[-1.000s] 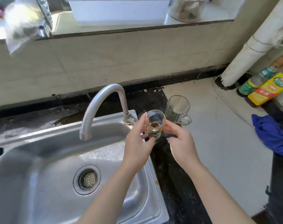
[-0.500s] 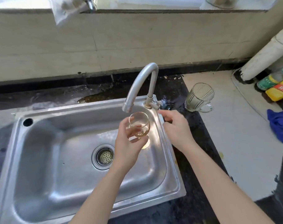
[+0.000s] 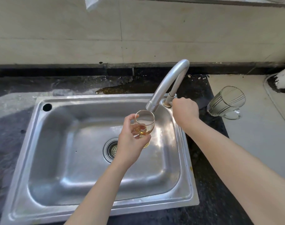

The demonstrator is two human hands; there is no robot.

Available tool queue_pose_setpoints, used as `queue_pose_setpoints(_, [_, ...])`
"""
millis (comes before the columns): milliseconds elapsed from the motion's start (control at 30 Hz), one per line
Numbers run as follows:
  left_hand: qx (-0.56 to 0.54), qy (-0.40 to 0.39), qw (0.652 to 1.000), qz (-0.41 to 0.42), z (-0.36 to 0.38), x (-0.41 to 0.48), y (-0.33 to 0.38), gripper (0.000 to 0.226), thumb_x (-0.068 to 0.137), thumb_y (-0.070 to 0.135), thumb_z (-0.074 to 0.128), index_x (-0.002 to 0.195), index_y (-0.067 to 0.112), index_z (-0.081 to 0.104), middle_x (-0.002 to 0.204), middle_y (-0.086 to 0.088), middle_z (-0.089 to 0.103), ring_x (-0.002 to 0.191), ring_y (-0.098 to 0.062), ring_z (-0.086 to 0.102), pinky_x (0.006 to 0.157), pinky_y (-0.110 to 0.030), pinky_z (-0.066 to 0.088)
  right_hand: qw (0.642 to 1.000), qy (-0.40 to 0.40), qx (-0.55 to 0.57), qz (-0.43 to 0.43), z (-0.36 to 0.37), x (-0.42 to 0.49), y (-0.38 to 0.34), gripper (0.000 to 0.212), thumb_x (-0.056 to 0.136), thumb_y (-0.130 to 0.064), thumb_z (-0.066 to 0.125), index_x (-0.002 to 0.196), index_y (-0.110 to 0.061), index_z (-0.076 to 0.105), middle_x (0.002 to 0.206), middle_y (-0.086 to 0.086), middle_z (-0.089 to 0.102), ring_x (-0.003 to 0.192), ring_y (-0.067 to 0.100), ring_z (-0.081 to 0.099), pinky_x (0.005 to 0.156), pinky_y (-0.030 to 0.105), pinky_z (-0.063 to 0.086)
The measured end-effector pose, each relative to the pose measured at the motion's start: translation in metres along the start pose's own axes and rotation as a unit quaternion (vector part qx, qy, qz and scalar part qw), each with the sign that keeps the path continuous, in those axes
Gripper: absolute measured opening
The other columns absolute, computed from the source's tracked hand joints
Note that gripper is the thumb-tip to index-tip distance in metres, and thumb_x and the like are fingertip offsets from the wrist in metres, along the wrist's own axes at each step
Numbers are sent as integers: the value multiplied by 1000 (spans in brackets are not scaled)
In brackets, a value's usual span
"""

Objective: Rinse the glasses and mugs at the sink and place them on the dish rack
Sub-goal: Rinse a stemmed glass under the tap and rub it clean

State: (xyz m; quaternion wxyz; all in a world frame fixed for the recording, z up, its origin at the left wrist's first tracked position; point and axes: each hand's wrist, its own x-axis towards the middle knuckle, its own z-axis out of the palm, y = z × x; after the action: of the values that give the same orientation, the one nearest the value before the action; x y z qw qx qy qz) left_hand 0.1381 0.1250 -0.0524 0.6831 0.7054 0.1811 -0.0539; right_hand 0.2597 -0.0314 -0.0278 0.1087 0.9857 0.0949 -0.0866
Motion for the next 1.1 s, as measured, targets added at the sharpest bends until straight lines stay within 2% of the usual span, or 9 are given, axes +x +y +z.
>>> queue_pose_setpoints(300, [-12,8,1000,-2,1,-7,-1,64,76,-2,69,110,46,45,98,-4,67,86,-8,63,66,-14,50,994,-11,-91,-65,2,0,-8,42,87,5,53,127,-8,51,102,6,65,90,25,65,60,31,39])
queue_pose_setpoints(567, [-9,11,1000,3,2,-9,-4,63,75,-3,70,111,43,45,98,-3,68,84,-6,64,71,-14,50,991,1,-99,-92,8,-1,-9,46,86,8,52,129,-10,51,101,5,67,88,26,66,59,31,40])
queue_pose_setpoints(667, [-15,10,1000,-7,0,-10,-5,63,75,-1,72,112,42,45,101,1,69,87,-8,66,73,-18,51,999,5,-6,-34,5,-5,-2,28,92,-4,51,119,-10,57,103,8,63,96,26,60,65,32,39])
queue_pose_setpoints(767, [-33,26,999,-27,-2,-9,-7,63,74,0,75,113,39,45,100,0,70,88,-13,66,74,-23,51,983,83,163,-27,1,-25,6,24,95,-21,49,109,-9,65,99,5,58,94,21,52,72,32,40])
queue_pose_setpoints(833, [-35,35,998,-42,-1,-8,-9,62,74,3,78,114,36,45,100,-1,70,86,-14,67,75,-27,52,928,59,367,-19,-7,-44,1,24,93,-26,55,106,-13,70,93,-4,60,87,12,54,70,24,41])
queue_pose_setpoints(900, [-21,32,998,-53,1,-8,-11,63,74,5,79,118,34,44,100,0,70,85,-11,67,74,-25,52,848,-50,526,-28,-11,-57,-10,29,90,-33,62,113,-18,69,99,-9,65,91,2,58,76,16,42])
queue_pose_setpoints(967, [-21,23,998,-57,3,-9,-12,64,74,6,79,121,32,44,99,-1,71,82,-10,67,69,-21,51,802,-141,579,-46,-5,-59,-20,47,84,-43,68,124,-19,63,113,-9,66,105,3,59,89,20,45])
queue_pose_setpoints(1033, [-30,12,998,-61,2,-10,-10,62,75,6,79,122,30,46,97,-1,72,77,-9,67,64,-17,51,808,-152,566,-65,4,-52,-30,65,75,-54,71,128,-20,59,116,-8,65,109,6,58,94,27,47])
queue_pose_setpoints(1100, [-39,-4,998,-57,0,-10,-6,54,80,8,75,122,29,51,92,-3,73,72,-8,65,66,-20,51,805,-147,571,-57,7,-47,-38,70,72,-61,69,127,-19,58,110,-4,68,103,8,62,91,29,50])
